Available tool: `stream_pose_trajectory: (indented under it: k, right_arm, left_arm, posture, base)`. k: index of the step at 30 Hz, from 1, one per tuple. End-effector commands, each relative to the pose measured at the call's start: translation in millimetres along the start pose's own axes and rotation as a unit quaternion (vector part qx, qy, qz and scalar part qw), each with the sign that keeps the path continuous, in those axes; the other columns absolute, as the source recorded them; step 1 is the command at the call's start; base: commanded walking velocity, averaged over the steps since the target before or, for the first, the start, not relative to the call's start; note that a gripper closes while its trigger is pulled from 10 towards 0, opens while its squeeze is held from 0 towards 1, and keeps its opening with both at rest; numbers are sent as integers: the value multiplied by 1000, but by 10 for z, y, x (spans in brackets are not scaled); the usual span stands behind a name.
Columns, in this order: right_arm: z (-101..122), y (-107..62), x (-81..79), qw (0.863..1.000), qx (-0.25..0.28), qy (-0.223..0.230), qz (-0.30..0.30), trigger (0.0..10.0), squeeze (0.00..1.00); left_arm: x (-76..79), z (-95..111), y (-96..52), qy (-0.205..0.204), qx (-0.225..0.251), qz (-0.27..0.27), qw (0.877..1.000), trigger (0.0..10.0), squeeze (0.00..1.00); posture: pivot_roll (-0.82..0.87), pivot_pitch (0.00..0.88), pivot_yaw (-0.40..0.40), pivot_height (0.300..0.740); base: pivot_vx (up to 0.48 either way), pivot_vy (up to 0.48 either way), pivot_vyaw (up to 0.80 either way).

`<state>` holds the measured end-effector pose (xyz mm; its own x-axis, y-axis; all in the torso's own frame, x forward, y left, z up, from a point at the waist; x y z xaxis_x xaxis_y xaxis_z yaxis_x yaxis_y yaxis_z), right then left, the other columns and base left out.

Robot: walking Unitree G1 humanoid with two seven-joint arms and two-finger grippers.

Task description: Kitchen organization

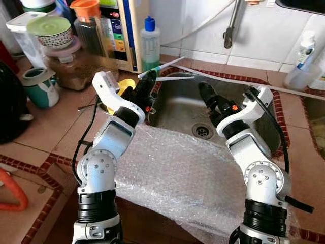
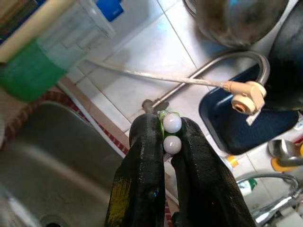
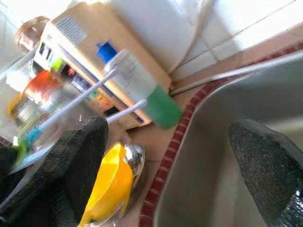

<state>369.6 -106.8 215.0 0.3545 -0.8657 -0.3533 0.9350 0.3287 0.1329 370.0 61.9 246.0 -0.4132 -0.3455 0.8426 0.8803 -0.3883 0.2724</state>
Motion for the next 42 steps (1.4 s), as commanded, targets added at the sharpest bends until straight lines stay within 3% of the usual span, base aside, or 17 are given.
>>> stream_pose_trajectory:
  k: [1,2,4,5,9,12,14,17,24,27,33,34,35,36,38,41,42]
  right_arm:
    - [-67,-2,-175,993,-17,-104,57,10000,0]
    - [-80,-18,-220,982,-21,-168,83,10000,0]
    - [-85,-28,-242,974,-23,-202,98,10000,0]
    - [-37,-36,-241,951,-13,-285,122,10000,0]
    - [38,-25,-212,929,2,-347,129,10000,0]
    - [110,-8,-220,876,22,-455,156,10000,0]
    - [113,-5,-217,871,23,-466,157,10000,0]
    - [130,39,-251,831,37,-527,174,10000,0]
    - [-29,125,-313,783,41,-582,215,10000,0]
    - [-119,174,-292,745,42,-629,219,10000,0]
    - [-120,289,-107,736,27,-656,168,9882,0]
    - [-121,295,-87,735,28,-657,164,7529,0]
    - [-122,298,-75,734,29,-659,161,7529,0]
    - [-128,305,-38,735,27,-660,154,1686,0]
    - [-137,309,1,736,26,-660,147,0,0]
    - [-149,312,48,737,23,-661,139,1804,0]
    - [-160,311,85,740,18,-659,132,9412,0]
  left_arm:
    - [288,-42,145,-4,1,-35,999,10000,0]
    - [289,-71,139,3,-4,-35,999,10000,0]
    - [291,-90,135,7,-8,-35,999,10000,0]
    - [289,-165,128,1,-17,-34,999,10000,0]
    - [281,-261,135,4,-32,-28,999,10000,0]
    - [343,-393,153,-8,-54,-37,998,10000,0]
    - [355,-404,155,-7,-56,-40,998,10000,0]
    - [422,-506,160,5,-78,-49,996,10000,0]
    - [480,-588,151,4,-89,-54,994,10000,0]
    - [502,-620,133,10,-96,-58,994,10000,0]
    - [440,-566,120,18,-84,-44,995,10000,0]
    - [438,-560,118,18,-84,-45,995,10000,0]
    - [437,-556,117,18,-84,-45,995,10000,0]
    - [425,-552,114,21,-85,-43,995,10000,0]
    - [414,-551,111,21,-85,-41,995,10000,0]
    - [401,-539,109,22,-83,-39,996,10000,0]
    - [396,-521,111,23,-80,-38,996,10000,0]
  posture:
    - [27,49,19,740]
    - [23,50,15,740]
    - [23,50,15,740]
    - [15,51,9,740]
    - [10,51,7,740]
    - [2,52,5,740]
    - [2,52,5,740]
    - [0,55,2,740]
    - [5,61,0,740]
    - [9,63,-1,740]
    - [13,65,-2,740]
    - [13,66,-1,740]
    - [13,66,-1,740]
    - [13,67,0,740]
    - [11,68,2,740]
    - [12,68,3,740]
    - [11,68,4,740]
  base:
    - [0,0,0]
    - [0,0,0]
    - [0,0,0]
    - [0,0,0]
    - [0,0,0]
    - [0,0,0]
    - [0,0,0]
    - [0,0,0]
    - [0,0,0]
    - [0,0,0]
    - [0,0,0]
    - [0,0,0]
    - [0,0,0]
    - [0,0,0]
    - [0,0,0]
    - [0,0,0]
    - [0,0,0]
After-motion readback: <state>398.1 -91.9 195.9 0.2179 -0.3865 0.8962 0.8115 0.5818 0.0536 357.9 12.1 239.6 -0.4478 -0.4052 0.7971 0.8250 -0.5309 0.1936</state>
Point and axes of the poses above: a point about 5 cm out from each wrist's last joint towards the gripper, its own y axis pointing out of the wrist towards the gripper, its own z axis along the axis of the wrist's last joint, x = y × z, the point moved 6 cm from there along y, pointing out of the wrist towards the gripper, and after that the axes turned 9 degrees about -y, right-handed, at the moved point
